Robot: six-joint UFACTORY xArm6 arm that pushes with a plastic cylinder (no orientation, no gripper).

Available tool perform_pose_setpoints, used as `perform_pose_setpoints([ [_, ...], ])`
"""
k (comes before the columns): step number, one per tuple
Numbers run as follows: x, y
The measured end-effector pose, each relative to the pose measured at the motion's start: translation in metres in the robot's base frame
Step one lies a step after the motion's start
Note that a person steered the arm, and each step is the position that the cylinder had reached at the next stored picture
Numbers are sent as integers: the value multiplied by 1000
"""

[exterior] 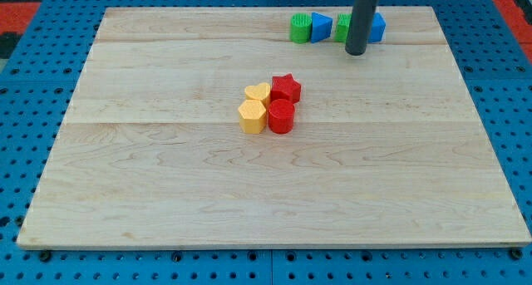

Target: Move the red circle to the left of the red star

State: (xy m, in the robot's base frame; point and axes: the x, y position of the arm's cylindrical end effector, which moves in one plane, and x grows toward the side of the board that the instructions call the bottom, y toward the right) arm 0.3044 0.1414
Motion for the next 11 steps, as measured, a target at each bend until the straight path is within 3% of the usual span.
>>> perform_pose_setpoints([
  [2, 1, 0],
  [5, 151, -39],
  [6, 148, -110],
  [7, 119, -161],
  [8, 109, -186],
  [11, 159, -153],
])
